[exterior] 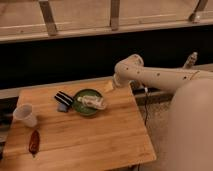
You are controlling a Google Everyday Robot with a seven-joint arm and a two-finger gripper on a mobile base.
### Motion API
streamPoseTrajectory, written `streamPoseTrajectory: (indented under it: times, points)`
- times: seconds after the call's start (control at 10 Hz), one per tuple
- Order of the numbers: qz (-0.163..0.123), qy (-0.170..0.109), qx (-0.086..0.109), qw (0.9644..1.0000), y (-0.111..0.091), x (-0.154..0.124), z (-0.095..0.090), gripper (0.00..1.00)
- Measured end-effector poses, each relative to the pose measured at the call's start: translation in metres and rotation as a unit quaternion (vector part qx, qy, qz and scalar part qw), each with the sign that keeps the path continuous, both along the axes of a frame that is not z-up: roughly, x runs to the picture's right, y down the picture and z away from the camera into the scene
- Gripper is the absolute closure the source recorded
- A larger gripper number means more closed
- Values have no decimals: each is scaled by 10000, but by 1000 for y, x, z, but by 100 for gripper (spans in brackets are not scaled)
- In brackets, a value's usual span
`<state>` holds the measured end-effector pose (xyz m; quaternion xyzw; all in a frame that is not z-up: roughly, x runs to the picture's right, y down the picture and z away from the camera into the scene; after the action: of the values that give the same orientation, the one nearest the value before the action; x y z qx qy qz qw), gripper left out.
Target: Place the pepper in the ceramic cup
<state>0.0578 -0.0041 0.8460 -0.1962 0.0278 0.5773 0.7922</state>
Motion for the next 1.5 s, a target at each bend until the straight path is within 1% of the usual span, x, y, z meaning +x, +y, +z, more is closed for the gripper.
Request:
streamPoseTrajectory:
  times: [0.1, 0.2, 0.3, 0.5, 0.6, 0.7, 0.8, 0.9, 1.0, 1.1, 1.2, 1.3, 1.5]
  points:
    - [-116, -157, 22, 9998, -3, -13, -4, 20]
    - [-262, -342, 57, 9991, -8, -34, -11, 20]
    - [-414, -560, 80, 9975, -13, -60, -21, 20]
    - [-637, -793, 65, 9948, -15, -91, -34, 20]
    - [-743, -861, 62, 9935, -13, -103, -39, 20]
    - [-818, -863, 79, 9929, -11, -112, -42, 20]
    - [-912, -845, 82, 9922, -6, -127, -46, 20]
    - [-966, -775, 20, 9923, 0, -147, -43, 20]
    - [-983, -682, -24, 9928, 3, -161, -37, 20]
    - [-952, -526, -22, 9941, 7, -174, -31, 20]
    - [-898, -307, 17, 9955, 12, -192, -27, 20]
    - [-900, -162, -7, 9958, 21, -214, -30, 20]
    - [-896, -17, -23, 9960, 27, -229, -32, 20]
